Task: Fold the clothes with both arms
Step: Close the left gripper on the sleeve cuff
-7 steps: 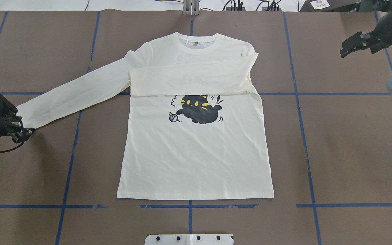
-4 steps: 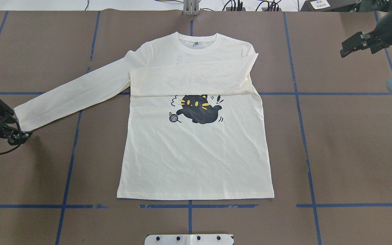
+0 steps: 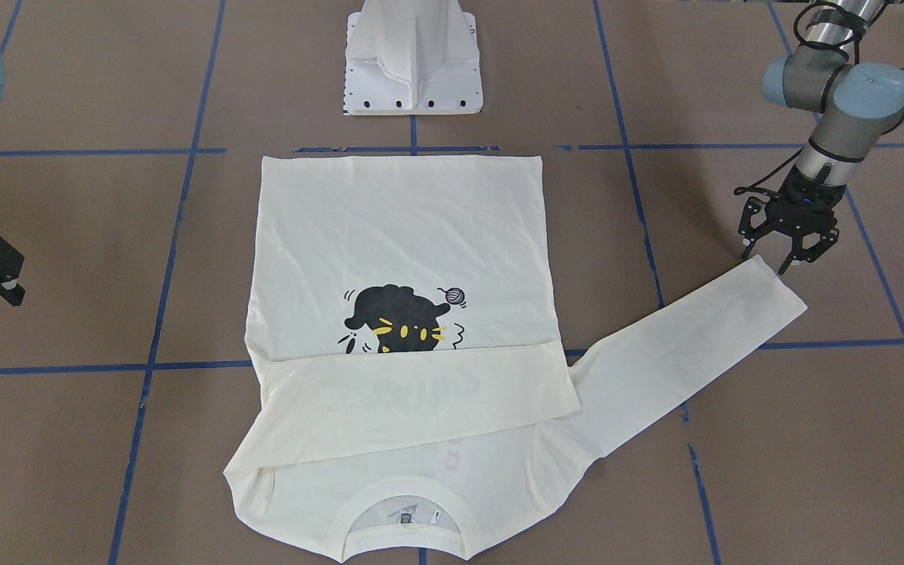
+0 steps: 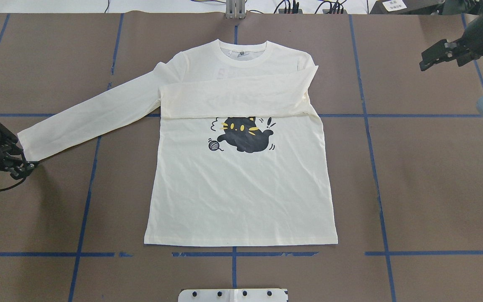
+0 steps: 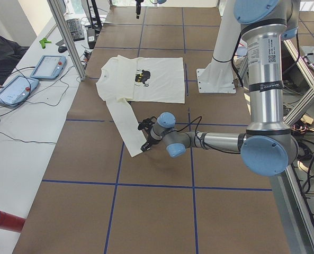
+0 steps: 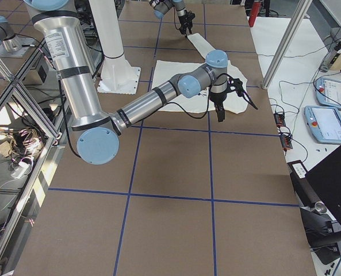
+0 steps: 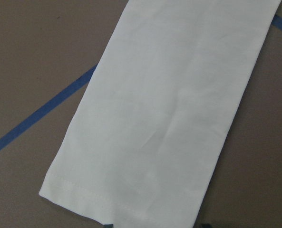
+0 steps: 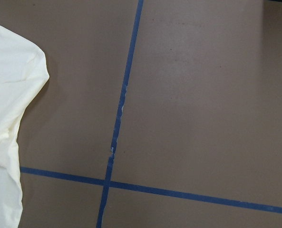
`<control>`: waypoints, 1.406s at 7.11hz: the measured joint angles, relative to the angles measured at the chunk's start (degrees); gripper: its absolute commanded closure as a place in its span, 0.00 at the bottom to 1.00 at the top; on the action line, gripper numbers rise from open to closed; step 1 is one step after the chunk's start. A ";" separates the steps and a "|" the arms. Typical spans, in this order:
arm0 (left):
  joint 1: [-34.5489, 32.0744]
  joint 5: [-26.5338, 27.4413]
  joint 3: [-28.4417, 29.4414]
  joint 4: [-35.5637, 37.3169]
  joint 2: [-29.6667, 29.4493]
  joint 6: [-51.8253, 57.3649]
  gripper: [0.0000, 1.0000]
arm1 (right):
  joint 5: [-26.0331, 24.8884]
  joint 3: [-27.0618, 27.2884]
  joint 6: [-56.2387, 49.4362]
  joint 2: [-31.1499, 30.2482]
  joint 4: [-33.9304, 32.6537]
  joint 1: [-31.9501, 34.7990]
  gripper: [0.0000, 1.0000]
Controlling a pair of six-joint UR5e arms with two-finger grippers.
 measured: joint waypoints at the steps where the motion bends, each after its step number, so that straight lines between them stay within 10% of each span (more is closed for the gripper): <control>1: 0.03 0.00 0.02 0.00 -0.08 -0.04 0.76 | 0.00 0.00 0.00 -0.02 0.00 0.01 0.00; 2: 0.05 0.00 0.02 0.02 -0.11 -0.10 1.00 | -0.02 -0.01 0.00 -0.03 -0.03 0.02 0.00; 10: -4.16 -0.26 -2.38 0.48 -5.38 -0.43 1.00 | 0.45 -0.30 -0.89 -2.68 -0.11 0.82 0.00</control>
